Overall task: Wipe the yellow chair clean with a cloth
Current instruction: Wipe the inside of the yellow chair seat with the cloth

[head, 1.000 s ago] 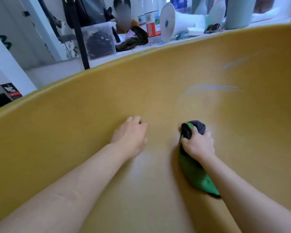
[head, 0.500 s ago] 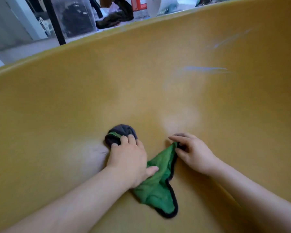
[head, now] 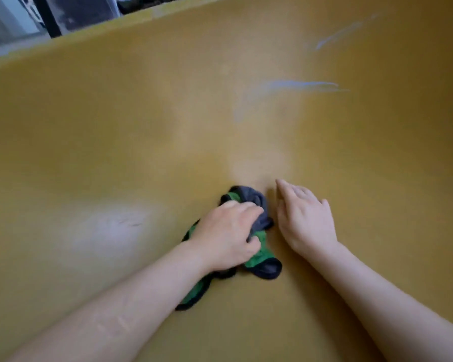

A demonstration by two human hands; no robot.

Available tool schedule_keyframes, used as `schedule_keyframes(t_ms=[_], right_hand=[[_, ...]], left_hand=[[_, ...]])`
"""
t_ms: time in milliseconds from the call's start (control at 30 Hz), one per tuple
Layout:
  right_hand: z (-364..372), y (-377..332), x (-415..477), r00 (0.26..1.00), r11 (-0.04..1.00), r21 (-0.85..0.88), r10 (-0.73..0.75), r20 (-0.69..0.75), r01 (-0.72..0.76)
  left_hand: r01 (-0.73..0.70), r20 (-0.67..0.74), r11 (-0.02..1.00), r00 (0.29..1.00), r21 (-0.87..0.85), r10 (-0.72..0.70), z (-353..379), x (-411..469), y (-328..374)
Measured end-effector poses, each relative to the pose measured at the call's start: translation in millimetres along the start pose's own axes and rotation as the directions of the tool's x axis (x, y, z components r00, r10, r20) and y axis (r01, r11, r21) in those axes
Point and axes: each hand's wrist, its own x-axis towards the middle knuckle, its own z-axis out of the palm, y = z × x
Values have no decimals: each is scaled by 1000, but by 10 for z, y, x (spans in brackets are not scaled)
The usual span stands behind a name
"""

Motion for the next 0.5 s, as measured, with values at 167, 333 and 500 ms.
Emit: schedule_keyframes(t_ms=[167, 333, 500], right_hand=[[65, 253, -39, 997, 984, -160, -71, 36, 75], [45, 206, -39, 998, 995, -84, -54, 7, 55], [-14, 219, -83, 998, 998, -26, -64, 21, 65]], left_hand=[[-107, 1, 936, 994, 335, 114, -396, 227, -637], [248, -287, 965, 934, 84, -215, -152, 334, -451], [-217, -106, 964, 966, 155, 234, 15, 403, -56]])
